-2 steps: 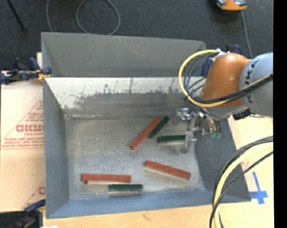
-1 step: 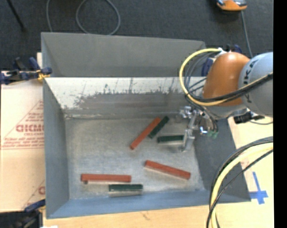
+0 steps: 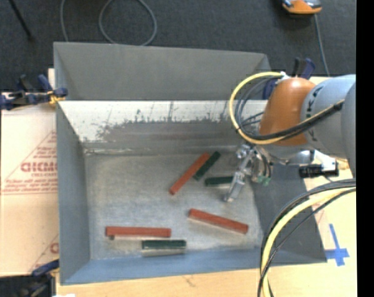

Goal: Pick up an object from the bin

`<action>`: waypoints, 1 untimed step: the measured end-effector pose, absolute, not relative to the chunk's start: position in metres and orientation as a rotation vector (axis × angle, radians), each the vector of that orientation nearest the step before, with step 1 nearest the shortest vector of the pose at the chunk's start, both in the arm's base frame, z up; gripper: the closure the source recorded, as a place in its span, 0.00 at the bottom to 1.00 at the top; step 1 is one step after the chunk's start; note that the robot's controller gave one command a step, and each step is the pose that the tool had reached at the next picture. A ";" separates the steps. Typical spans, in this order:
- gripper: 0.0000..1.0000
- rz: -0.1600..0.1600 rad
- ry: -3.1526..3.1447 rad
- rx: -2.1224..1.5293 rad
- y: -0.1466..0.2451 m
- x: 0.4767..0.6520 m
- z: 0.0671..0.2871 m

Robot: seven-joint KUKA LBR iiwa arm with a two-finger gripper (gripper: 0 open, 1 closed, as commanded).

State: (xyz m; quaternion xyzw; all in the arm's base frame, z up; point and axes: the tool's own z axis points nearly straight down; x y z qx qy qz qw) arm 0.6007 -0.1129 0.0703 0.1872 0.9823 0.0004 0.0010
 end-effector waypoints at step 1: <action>0.00 -0.003 3.082 0.581 -0.115 0.602 0.071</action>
Offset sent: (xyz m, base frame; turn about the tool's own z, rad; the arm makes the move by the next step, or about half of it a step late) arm 0.0000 0.0000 0.0000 0.0000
